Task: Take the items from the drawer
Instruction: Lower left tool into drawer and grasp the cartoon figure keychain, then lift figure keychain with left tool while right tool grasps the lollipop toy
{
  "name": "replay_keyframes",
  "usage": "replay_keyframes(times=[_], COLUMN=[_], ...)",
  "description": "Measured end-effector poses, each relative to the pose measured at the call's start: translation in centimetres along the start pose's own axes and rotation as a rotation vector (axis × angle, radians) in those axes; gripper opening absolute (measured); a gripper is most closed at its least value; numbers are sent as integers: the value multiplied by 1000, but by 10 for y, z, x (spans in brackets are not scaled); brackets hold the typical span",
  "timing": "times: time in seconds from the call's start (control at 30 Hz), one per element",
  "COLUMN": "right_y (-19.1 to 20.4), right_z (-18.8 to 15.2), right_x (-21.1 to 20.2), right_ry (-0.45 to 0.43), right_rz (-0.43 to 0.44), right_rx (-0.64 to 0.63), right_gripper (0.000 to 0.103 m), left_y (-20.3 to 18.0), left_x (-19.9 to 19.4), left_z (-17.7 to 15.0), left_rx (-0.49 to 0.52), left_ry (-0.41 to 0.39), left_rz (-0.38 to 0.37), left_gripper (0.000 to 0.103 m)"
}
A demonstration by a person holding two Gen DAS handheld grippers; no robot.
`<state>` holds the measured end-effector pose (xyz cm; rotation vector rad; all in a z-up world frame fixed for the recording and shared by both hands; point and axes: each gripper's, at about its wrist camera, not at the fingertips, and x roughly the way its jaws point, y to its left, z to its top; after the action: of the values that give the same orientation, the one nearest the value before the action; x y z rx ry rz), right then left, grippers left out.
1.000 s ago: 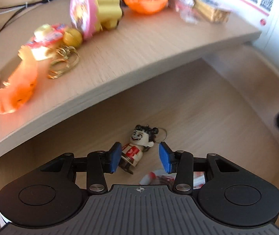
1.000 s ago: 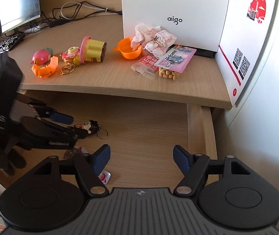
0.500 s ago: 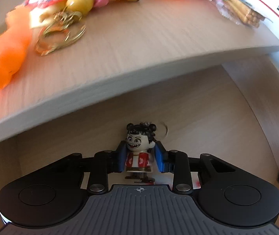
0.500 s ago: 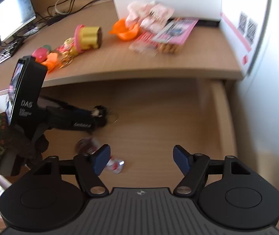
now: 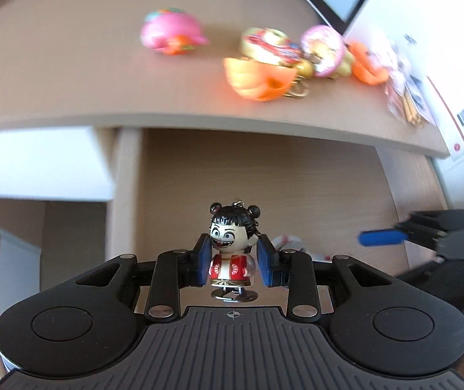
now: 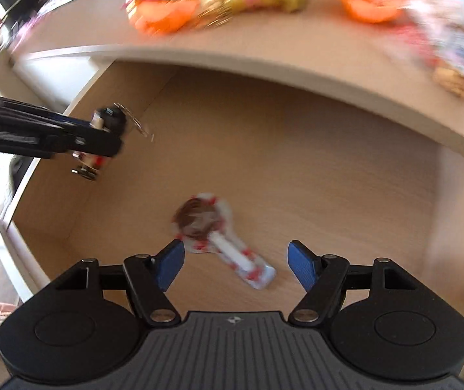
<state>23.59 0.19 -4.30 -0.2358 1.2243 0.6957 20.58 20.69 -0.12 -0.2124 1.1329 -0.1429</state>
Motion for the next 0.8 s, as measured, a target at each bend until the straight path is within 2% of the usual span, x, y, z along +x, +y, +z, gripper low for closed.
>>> replay_keyframes(times=[0.13, 0.17, 0.2, 0.27, 0.37, 0.43, 0.47, 0.57, 0.67, 0.8], right_y=[21, 26, 31, 39, 45, 48, 48, 52, 63, 60], right_z=[18, 21, 23, 25, 26, 28, 30, 31, 28, 25], right_x=[21, 27, 34, 47, 64, 65, 65, 63, 56, 15], right_ry=[52, 70, 91, 132, 182, 160, 155, 151, 132, 33], right_rz=[21, 28, 27, 6, -26, -47, -48, -27, -73, -72], right_rx=[-89, -111, -137, -189, -235, -252, -246, -235, -290, -206], right_gripper=[70, 68, 64, 60, 58, 53, 44, 44, 44, 44], left_y=[3, -8, 1, 5, 5, 2, 2, 2, 3, 1], left_x=[-17, -18, -23, -31, -38, -36, -35, -35, -35, -32], left_z=[-13, -18, -20, -26, -31, -31, -31, -32, -32, -32], left_rx=[-36, -36, -38, -44, -46, -45, -45, -41, -32, -5], left_ry=[-17, -20, -21, -24, -29, -33, -33, -31, -23, -30], left_rz=[26, 29, 27, 18, 18, 18, 15, 2, -15, -49], left_gripper=[34, 34, 34, 34, 34, 34, 34, 34, 34, 34])
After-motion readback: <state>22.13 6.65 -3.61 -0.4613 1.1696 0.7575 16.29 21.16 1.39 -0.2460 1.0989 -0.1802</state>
